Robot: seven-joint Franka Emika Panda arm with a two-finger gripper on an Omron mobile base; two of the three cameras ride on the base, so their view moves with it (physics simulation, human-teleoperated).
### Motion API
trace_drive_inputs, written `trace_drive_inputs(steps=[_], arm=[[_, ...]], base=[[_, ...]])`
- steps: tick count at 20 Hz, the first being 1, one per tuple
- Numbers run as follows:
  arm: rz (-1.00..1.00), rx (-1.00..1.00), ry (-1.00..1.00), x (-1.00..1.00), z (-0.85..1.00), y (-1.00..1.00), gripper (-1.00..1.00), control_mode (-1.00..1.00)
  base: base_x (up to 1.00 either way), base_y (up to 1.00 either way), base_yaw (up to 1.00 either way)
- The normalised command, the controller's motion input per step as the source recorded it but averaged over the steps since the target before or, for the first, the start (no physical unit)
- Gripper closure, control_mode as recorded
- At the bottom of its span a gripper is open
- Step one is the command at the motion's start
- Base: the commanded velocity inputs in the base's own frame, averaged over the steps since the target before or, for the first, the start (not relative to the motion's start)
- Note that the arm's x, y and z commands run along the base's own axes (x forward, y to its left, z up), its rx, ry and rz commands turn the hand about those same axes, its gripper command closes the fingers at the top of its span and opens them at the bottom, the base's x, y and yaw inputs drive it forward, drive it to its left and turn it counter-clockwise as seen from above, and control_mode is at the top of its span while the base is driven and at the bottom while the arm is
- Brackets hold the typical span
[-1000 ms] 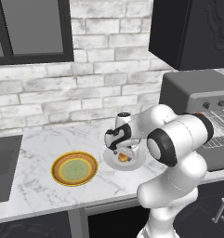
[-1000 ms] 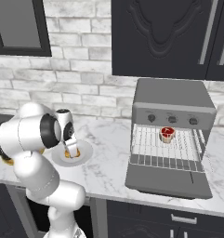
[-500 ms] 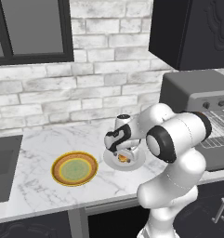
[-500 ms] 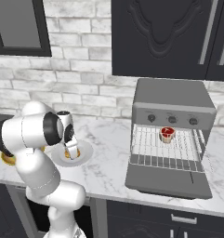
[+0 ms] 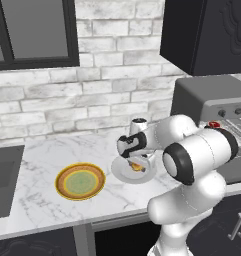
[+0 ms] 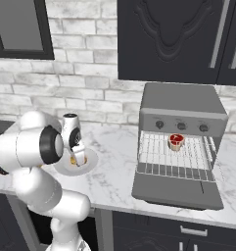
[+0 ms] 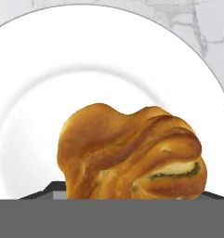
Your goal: Open the toaster oven door. Place the bread on the top rack in the toaster oven and place the steak on the bottom rack.
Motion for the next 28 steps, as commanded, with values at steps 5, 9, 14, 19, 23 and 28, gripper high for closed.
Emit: trace_drive_inputs(steps=[5,9,14,19,23,28], arm=[[0.10,0.02,0.00,-0.33,0.74,-0.22,1.00,-1.00],[0.15,0.00,-0.02,-0.37,0.74,-0.30,1.00,-1.00],[0.14,0.01,-0.07,-0.41,0.69,-0.39,1.00,-1.00],[0.09,0.01,-0.03,-0.43,0.63,-0.52,1.00,-1.00],[0.08,0.00,-0.01,-0.37,0.59,-0.61,1.00,-1.00],[0.01,0.00,0.02,-0.16,0.37,-0.67,1.00,-1.00]], base=[[0.00,0.00,0.00],[0.00,0.00,0.00],[0.00,0.00,0.00],[0.00,0.00,0.00],[0.00,0.00,0.00],[0.00,0.00,0.00]])
